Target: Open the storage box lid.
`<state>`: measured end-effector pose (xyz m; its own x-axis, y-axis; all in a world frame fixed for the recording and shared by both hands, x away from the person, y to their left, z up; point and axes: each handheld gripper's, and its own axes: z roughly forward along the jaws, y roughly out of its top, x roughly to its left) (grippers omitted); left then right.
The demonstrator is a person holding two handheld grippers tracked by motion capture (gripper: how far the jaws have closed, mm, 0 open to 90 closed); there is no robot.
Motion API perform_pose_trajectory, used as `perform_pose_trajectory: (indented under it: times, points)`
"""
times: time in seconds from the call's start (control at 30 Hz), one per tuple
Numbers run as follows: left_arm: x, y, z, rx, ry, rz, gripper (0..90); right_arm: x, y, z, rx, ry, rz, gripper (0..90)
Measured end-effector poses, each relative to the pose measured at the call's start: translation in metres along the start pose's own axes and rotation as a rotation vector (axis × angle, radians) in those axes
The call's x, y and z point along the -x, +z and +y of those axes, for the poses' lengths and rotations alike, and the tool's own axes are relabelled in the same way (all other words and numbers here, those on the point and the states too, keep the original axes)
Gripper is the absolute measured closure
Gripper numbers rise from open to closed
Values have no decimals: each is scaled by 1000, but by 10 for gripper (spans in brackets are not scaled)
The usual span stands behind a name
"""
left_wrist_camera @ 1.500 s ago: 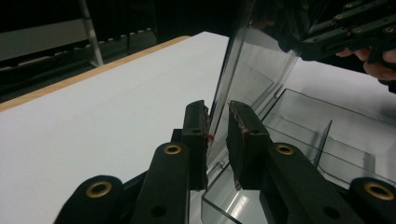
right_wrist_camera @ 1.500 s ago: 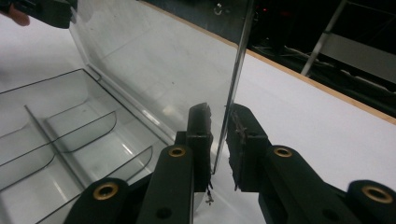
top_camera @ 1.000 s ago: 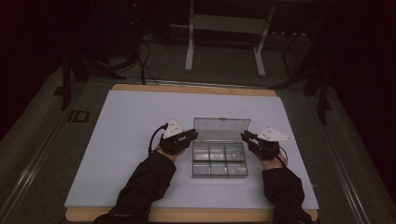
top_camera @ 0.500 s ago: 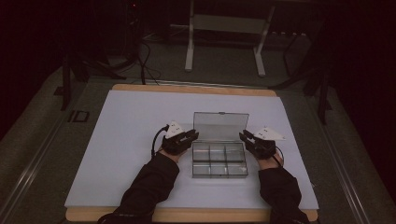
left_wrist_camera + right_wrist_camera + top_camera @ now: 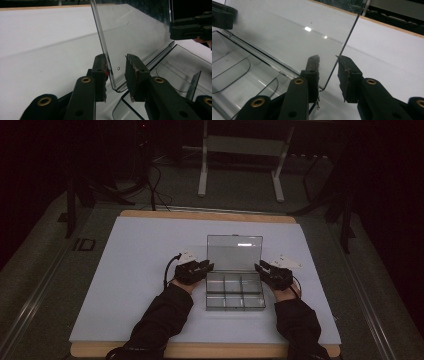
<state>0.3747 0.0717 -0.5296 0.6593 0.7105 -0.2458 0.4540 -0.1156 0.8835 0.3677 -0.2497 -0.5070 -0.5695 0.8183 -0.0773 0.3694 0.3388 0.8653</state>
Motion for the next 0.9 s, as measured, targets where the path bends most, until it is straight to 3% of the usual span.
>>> perform_pose_trajectory:
  times: [0.13,0.2,0.33,0.43,0.53,0.7,0.8,0.9]
  points:
    - [-5,3,-1,-26,-75,-22,694,0,1,-1,-13,-1,-12,706]
    - [-8,4,-2,-32,-132,-33,667,-1,2,-2,-27,-6,-12,725]
    - [-11,4,-2,-36,-175,-49,670,-3,4,-1,-39,-3,-20,726]
    - [-14,5,-1,-63,-265,-62,670,-3,5,0,-43,-5,-16,728]
    - [-16,6,-1,-80,-312,-70,670,-3,5,0,-47,-11,-16,727]
    - [-14,7,5,-118,-288,-39,657,-4,6,1,-51,-20,-20,726]
    - [-16,8,7,-148,-316,-14,607,-4,6,1,-57,-21,-20,724]
    - [-19,9,7,-163,-333,-13,652,-5,8,0,-59,-19,-19,726]
